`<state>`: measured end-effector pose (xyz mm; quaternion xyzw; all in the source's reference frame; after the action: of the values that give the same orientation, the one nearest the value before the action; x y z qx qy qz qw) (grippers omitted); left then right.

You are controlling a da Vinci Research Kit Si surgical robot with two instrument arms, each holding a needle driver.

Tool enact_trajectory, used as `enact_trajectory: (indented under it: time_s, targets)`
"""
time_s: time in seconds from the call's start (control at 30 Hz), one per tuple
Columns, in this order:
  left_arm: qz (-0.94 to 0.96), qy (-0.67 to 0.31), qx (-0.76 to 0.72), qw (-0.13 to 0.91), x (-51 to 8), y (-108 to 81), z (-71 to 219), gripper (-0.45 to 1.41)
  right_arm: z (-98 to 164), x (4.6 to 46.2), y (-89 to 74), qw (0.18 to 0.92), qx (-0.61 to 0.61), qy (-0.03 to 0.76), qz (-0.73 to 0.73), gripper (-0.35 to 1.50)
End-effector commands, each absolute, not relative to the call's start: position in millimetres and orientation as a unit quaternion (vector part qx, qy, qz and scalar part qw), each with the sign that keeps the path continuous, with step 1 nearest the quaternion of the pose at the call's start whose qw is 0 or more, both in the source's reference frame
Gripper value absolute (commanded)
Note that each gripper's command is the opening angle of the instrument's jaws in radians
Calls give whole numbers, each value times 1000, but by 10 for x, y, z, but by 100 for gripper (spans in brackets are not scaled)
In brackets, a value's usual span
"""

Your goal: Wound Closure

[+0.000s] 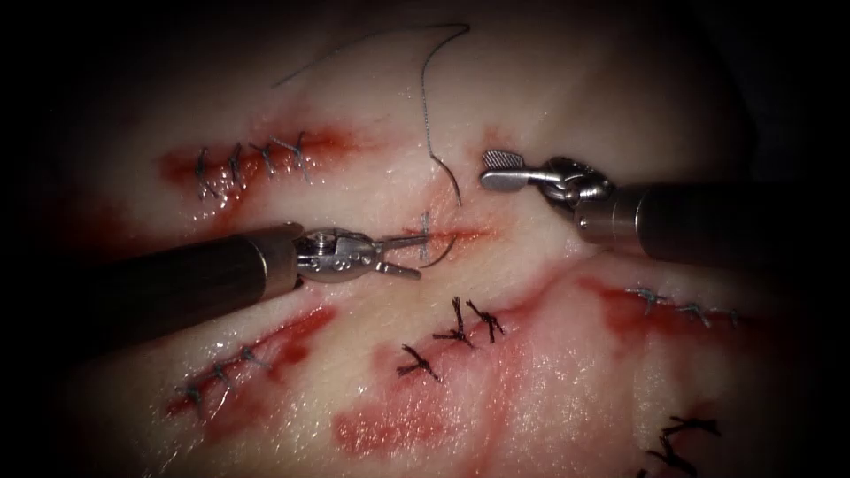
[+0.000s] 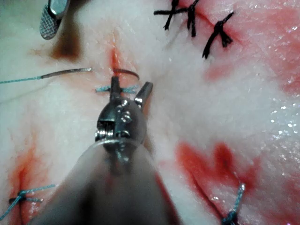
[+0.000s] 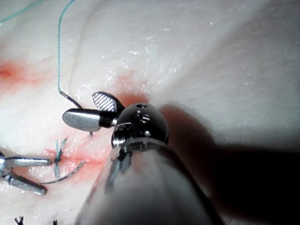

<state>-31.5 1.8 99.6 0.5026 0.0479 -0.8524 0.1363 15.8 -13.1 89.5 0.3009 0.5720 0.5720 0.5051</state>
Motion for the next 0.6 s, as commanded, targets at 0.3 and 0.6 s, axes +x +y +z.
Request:
enact_trajectory:
  time_s: [0.3, 0.6]
  targets:
    - [-845, 42, 514, 142, -327, 22, 1006, 62, 901, 168, -129, 505, 300, 574, 571, 116]
    - [-831, 17, 542, 124, -343, 26, 1009, 30, 904, 171, -132, 504, 298, 576, 570, 113]
